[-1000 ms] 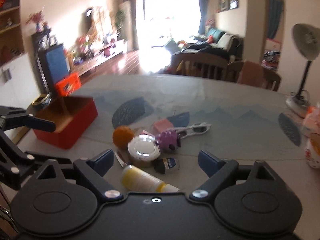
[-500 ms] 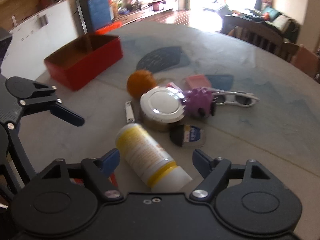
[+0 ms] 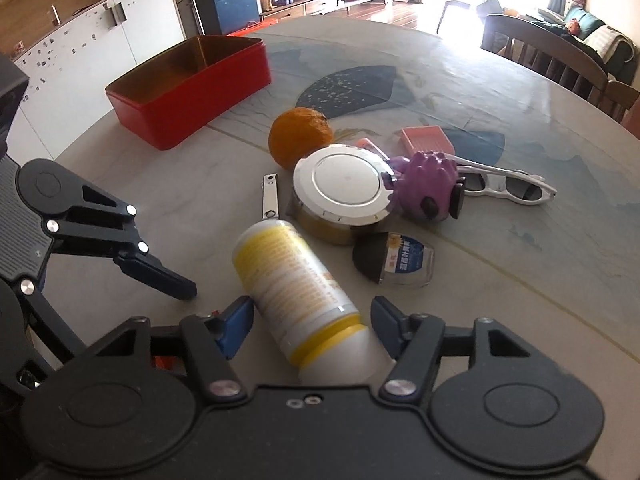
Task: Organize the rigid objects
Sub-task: 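Grasp the red candy packet with the left tool while the right tool grasps the yellow-and-white bottle, then carry the candy packet with the left tool while the right tool carries the bottle over the red tin box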
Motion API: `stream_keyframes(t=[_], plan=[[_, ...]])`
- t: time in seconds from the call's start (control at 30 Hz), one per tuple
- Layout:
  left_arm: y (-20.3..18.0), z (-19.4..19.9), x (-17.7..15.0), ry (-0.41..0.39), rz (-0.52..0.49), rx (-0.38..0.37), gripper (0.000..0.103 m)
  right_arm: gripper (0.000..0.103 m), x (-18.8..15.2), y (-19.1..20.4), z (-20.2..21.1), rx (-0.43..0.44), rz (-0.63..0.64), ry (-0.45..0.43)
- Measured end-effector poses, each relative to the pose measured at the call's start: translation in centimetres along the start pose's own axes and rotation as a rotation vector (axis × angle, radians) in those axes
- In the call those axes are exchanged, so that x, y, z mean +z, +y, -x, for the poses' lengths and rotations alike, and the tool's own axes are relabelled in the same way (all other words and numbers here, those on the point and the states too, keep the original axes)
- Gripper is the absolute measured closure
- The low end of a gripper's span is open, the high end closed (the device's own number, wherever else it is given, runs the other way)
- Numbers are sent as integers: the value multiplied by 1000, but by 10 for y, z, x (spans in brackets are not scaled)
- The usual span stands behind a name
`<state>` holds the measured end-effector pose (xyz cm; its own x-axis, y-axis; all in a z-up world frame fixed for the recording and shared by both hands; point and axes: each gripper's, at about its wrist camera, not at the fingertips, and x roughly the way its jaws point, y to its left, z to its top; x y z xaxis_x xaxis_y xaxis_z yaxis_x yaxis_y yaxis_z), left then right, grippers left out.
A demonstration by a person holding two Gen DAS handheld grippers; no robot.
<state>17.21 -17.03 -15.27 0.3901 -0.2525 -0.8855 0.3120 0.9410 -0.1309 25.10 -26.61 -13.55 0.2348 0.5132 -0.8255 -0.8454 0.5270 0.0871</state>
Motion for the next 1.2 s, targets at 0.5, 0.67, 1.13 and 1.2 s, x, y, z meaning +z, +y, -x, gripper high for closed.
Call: stream_keyframes(t=[0.5, 0.67, 1.13, 1.2], plan=[[12, 16, 5, -43, 92, 81, 84, 56, 1, 4, 10, 10, -58, -41], [26, 31, 8, -88, 174, 133, 84, 58, 7, 5, 23, 5, -85, -74], [66, 87, 12, -212, 360, 264, 84, 58, 36, 13, 63, -16, -111, -216], [73, 96, 13, -231, 380, 279, 84, 58, 43, 16, 67, -17, -102, -233]])
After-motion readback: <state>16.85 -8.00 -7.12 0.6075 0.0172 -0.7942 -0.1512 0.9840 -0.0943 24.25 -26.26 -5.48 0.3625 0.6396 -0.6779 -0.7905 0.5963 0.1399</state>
